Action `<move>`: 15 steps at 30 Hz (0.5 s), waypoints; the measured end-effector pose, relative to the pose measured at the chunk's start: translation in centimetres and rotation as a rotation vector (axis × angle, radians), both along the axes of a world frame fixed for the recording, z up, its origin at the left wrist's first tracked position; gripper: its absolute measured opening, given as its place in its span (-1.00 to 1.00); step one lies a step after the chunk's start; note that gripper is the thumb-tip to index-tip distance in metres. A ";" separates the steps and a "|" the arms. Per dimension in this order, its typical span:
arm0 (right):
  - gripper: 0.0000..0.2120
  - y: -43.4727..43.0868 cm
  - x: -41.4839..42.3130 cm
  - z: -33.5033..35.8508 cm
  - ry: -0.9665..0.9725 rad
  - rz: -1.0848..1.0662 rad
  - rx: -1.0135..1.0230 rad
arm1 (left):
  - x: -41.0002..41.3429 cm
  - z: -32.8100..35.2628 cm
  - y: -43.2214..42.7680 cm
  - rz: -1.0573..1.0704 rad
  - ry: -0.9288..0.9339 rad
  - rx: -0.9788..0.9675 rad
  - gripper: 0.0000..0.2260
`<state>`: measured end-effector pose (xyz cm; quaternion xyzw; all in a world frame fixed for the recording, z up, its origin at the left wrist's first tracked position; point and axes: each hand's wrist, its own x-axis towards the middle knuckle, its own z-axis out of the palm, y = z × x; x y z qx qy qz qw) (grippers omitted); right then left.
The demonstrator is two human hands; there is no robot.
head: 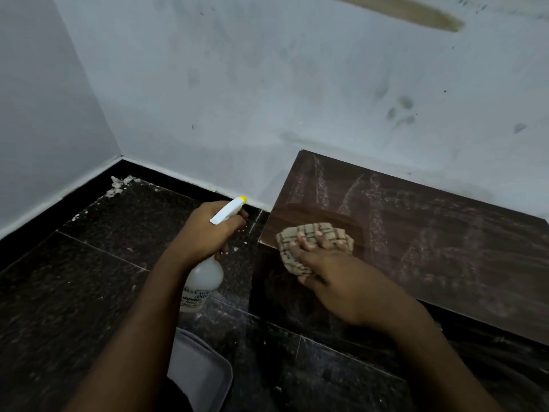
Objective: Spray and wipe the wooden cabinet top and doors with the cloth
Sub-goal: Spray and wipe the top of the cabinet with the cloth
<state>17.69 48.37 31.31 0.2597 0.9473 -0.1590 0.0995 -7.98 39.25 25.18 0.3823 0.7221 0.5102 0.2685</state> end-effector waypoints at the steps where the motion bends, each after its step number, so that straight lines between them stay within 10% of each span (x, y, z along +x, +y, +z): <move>1: -0.41 0.7 0.8 0.5 -0.015 -0.053 -0.032 | 0.0 -0.1 0.3 0.002 -0.004 0.003 -0.92; 15: -0.46 3.1 -2.0 -2.8 0.204 -0.291 0.165 | -0.2 3.9 5.9 -0.232 0.141 -0.050 -0.73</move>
